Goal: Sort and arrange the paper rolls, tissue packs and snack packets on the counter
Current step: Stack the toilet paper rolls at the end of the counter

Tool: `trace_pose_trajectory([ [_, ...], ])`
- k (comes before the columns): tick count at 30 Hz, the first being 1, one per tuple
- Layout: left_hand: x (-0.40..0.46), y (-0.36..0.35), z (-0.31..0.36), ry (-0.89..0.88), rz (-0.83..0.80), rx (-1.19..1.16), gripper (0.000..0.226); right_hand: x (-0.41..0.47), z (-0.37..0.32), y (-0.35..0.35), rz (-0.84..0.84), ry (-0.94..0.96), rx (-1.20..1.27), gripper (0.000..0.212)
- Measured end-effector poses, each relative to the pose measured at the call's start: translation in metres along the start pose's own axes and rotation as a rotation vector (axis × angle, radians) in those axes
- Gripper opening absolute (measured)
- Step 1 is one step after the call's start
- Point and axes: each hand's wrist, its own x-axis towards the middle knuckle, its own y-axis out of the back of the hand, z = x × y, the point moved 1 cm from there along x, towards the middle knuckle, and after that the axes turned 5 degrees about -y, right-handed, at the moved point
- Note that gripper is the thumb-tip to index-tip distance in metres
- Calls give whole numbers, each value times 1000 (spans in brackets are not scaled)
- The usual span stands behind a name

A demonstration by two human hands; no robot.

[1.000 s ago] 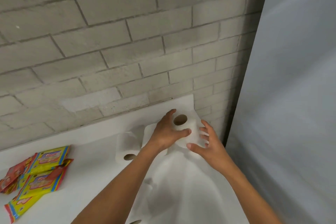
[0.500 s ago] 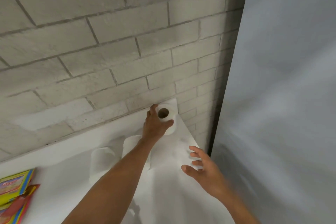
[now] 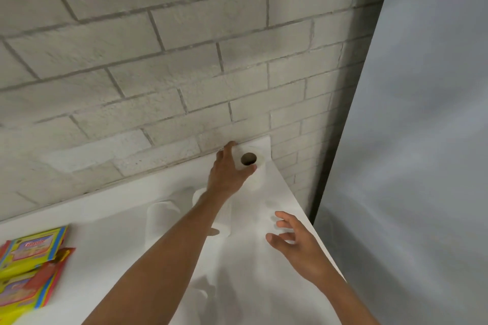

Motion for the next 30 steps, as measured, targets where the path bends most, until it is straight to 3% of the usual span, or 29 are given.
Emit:
trace_pose_trajectory([
  [7,-37,52,-26,40,89,69,72,4,-22,-25,-41,-1,-22,50],
  [22,-111,33,-52,329,-89,305,100,9,-24,-32,-35,-61,20,51],
  [30,-125,26,-56,400,-147,124,114,1,-28,-33,-92,-112,130,54],
])
